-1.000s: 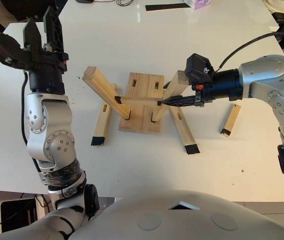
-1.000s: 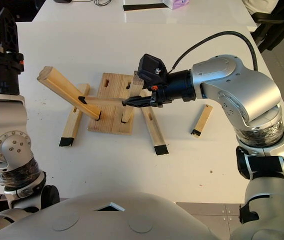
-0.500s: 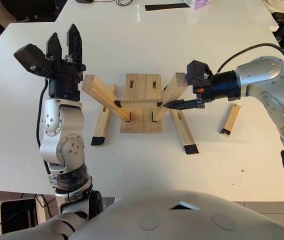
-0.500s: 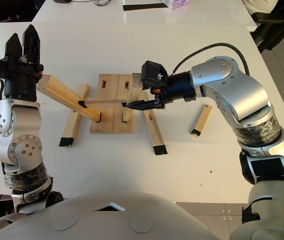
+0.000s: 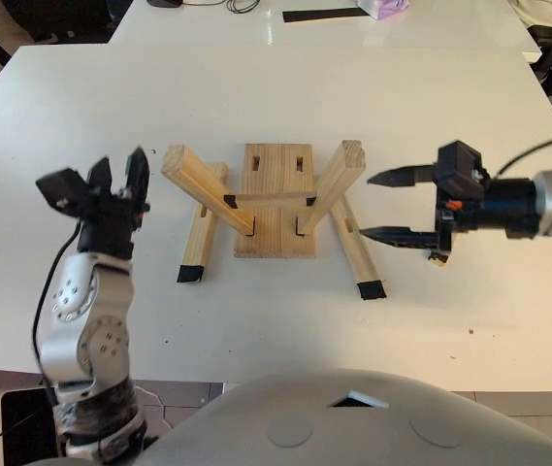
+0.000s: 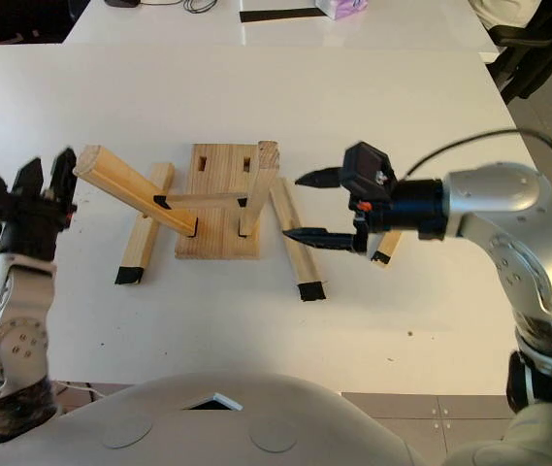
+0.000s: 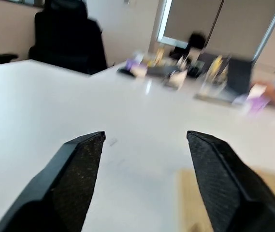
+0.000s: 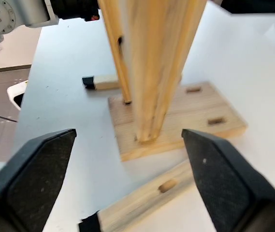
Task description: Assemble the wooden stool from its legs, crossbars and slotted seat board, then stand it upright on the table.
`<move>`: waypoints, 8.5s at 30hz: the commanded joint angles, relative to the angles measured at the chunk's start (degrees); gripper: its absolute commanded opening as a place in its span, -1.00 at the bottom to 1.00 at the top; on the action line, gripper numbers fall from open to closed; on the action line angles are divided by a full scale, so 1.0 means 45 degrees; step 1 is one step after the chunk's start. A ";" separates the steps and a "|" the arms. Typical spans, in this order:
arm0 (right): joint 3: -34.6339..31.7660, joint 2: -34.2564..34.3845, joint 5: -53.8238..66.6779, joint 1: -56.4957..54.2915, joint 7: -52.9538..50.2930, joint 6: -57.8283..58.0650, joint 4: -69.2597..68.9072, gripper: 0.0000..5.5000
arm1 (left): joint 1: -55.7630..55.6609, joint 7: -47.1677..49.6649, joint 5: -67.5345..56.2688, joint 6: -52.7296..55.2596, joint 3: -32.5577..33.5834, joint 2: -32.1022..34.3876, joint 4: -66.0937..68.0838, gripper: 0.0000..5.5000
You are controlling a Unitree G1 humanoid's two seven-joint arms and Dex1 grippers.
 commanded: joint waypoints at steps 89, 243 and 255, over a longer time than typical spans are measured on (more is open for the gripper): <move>-0.0391 0.5611 0.7172 -0.5675 -1.0365 0.0261 0.0781 -1.00 | -0.9131 0.4179 -0.9332 0.3266 -0.2449 0.2114 -0.2972 -1.00; 0.5964 0.6784 -1.1362 -0.6622 0.3267 -1.4770 2.2238 -1.00 | -0.2921 -0.7780 0.4300 -0.0781 -0.6634 0.3442 0.5655 -1.00; 0.5869 0.5584 -0.9154 -0.2315 0.3287 -1.1528 1.4665 -1.00 | -0.4597 -0.8244 0.5071 -0.1288 -0.6554 0.4019 0.7336 -1.00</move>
